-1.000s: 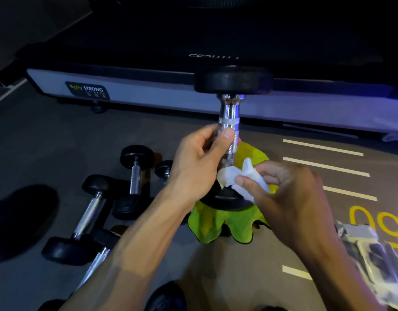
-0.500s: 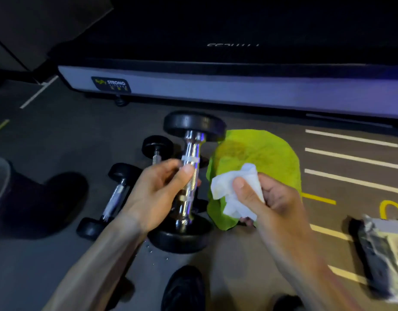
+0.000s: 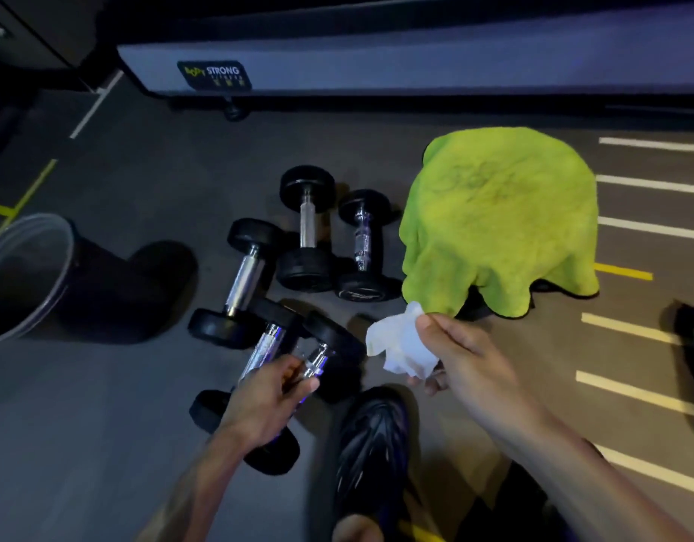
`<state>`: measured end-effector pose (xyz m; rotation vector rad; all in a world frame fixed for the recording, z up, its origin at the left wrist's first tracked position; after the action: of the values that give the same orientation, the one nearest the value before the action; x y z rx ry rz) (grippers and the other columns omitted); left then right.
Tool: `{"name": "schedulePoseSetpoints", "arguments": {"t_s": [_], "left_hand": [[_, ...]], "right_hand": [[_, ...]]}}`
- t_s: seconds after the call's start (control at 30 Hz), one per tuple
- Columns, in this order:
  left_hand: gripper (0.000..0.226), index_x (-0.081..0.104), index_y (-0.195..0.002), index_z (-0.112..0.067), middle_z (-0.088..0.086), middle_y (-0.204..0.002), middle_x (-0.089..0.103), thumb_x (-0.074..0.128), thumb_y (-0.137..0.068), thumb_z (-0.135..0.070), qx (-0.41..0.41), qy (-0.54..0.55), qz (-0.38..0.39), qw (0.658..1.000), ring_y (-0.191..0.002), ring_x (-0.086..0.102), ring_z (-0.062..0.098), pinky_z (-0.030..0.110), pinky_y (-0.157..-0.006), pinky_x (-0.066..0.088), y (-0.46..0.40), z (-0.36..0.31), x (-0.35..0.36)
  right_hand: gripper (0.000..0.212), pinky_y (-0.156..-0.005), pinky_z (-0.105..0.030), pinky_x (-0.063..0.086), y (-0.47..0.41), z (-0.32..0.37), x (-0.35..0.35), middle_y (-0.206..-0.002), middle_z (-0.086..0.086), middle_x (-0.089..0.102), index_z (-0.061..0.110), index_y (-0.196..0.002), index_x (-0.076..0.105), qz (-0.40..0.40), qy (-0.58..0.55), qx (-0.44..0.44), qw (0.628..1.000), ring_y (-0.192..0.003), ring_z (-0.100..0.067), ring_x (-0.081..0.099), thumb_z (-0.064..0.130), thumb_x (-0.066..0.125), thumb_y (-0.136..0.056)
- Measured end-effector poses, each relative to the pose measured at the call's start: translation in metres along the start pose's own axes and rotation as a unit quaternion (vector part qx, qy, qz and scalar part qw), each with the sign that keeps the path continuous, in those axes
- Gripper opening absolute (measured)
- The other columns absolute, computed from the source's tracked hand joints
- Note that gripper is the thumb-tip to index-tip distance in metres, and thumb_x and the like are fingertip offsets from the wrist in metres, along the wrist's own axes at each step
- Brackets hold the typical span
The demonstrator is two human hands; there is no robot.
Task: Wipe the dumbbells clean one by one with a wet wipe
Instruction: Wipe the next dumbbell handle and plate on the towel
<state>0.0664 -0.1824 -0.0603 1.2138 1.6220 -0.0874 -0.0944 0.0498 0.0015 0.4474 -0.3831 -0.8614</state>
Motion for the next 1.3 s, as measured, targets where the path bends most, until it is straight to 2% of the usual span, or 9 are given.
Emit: {"name": "schedulePoseSetpoints", "arguments": {"t_s": [0.1, 0.2, 0.47, 0.57, 0.67, 0.77, 0.9, 1.07, 1.3], "left_hand": [[0.022, 0.061, -0.098, -0.03, -0.012, -0.07, 0.068, 0.067, -0.098, -0.051, -0.014, -0.03, 0.023, 0.999, -0.065, 0.067, 0.001, 0.031, -0.071, 0.053, -0.011, 0.009, 0.023], [0.033, 0.059, -0.092, -0.022, -0.011, -0.069, 0.066, 0.066, -0.098, -0.054, -0.034, -0.071, 0.028, 0.996, -0.082, 0.07, 0.02, 0.035, -0.076, 0.053, -0.025, 0.01, 0.035], [0.035, 0.051, -0.077, -0.036, -0.001, -0.091, 0.072, 0.066, -0.089, -0.066, -0.083, -0.054, 0.067, 0.993, -0.095, 0.071, 0.03, 0.044, -0.086, 0.058, -0.045, 0.027, 0.057], [0.041, 0.058, -0.083, -0.04, -0.002, -0.097, 0.075, 0.057, -0.073, -0.08, -0.083, -0.044, 0.096, 0.991, -0.097, 0.072, 0.026, 0.045, -0.088, 0.06, -0.044, 0.024, 0.056], [0.03, 0.071, -0.105, -0.031, -0.009, -0.098, 0.077, 0.067, -0.09, -0.056, -0.043, -0.065, 0.071, 0.994, -0.099, 0.072, 0.02, 0.04, -0.091, 0.059, -0.036, -0.002, 0.03], [0.007, 0.076, -0.101, -0.03, -0.013, -0.094, 0.078, 0.072, -0.098, -0.036, 0.068, 0.081, -0.025, 0.994, -0.091, 0.073, 0.01, 0.026, -0.087, 0.057, -0.024, -0.061, -0.017], [0.032, 0.074, -0.117, -0.016, 0.004, -0.104, 0.079, 0.078, -0.093, -0.036, 0.13, 0.275, 0.076, 0.949, -0.098, 0.074, 0.014, 0.024, -0.094, 0.056, -0.013, -0.131, -0.025], [0.011, 0.074, -0.09, -0.011, -0.005, -0.071, 0.07, 0.073, -0.094, 0.0, 0.142, 0.323, 0.041, 0.935, -0.067, 0.066, 0.005, 0.014, -0.064, 0.054, -0.014, -0.149, -0.031], [0.025, 0.076, -0.106, -0.014, 0.0, -0.073, 0.067, 0.068, -0.086, -0.027, 0.187, 0.362, -0.02, 0.913, -0.064, 0.063, -0.001, 0.01, -0.067, 0.05, -0.009, -0.186, -0.083]], "right_hand": [[0.035, -0.055, -0.023, 0.051, -0.006, -0.012, 0.0, -0.095, -0.028, 0.072, 0.002, -0.11, 0.071, -0.01, 0.008, 0.017, 1.0, -0.064, -0.012, 0.068, 0.03, 0.049, -0.109], [0.032, -0.06, -0.027, 0.054, -0.01, -0.021, 0.0, -0.103, -0.03, 0.071, 0.004, -0.11, 0.07, -0.015, -0.003, 0.039, 0.999, -0.063, -0.011, 0.071, 0.029, 0.05, -0.109], [0.03, -0.077, -0.038, 0.058, -0.017, -0.036, 0.001, -0.109, -0.03, 0.072, 0.005, -0.118, 0.067, -0.013, -0.01, 0.058, 0.998, -0.08, -0.025, 0.08, 0.03, 0.053, -0.109], [0.028, -0.081, -0.038, 0.06, -0.016, -0.033, 0.003, -0.108, -0.025, 0.076, 0.008, -0.12, 0.067, -0.01, -0.015, 0.05, 0.999, -0.086, -0.028, 0.08, 0.03, 0.055, -0.108], [0.026, -0.08, -0.036, 0.062, -0.015, -0.033, 0.003, -0.114, -0.023, 0.074, 0.011, -0.119, 0.068, -0.013, -0.019, 0.038, 0.999, -0.087, -0.028, 0.081, 0.032, 0.057, -0.107], [0.026, -0.074, -0.03, 0.064, -0.013, -0.03, 0.002, -0.113, -0.027, 0.072, 0.01, -0.118, 0.069, -0.021, -0.028, 0.025, 0.999, -0.087, -0.03, 0.08, 0.03, 0.06, -0.105], [0.022, -0.078, -0.039, 0.065, -0.011, -0.02, 0.0, -0.106, -0.026, 0.073, 0.01, -0.113, 0.072, -0.025, -0.03, -0.002, 0.999, -0.081, -0.028, 0.072, 0.027, 0.062, -0.104], [0.011, -0.06, -0.031, 0.062, -0.002, -0.004, -0.014, -0.094, -0.016, 0.078, 0.011, -0.099, 0.07, -0.066, -0.037, -0.044, 0.996, -0.069, -0.023, 0.075, 0.021, 0.072, -0.095], [0.019, -0.053, -0.023, 0.041, 0.012, 0.047, -0.041, -0.065, 0.001, 0.054, 0.022, -0.086, 0.068, -0.109, 0.039, -0.2, 0.973, -0.052, -0.011, 0.048, 0.031, 0.086, -0.084]]}}
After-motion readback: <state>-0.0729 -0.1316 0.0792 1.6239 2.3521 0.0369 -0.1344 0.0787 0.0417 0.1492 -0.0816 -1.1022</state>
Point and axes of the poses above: each hand's wrist, its own y-axis away from the middle knuckle, its own x-axis out of the palm, z = x × y, the point moved 8 cm from there along -y, towards the middle knuckle
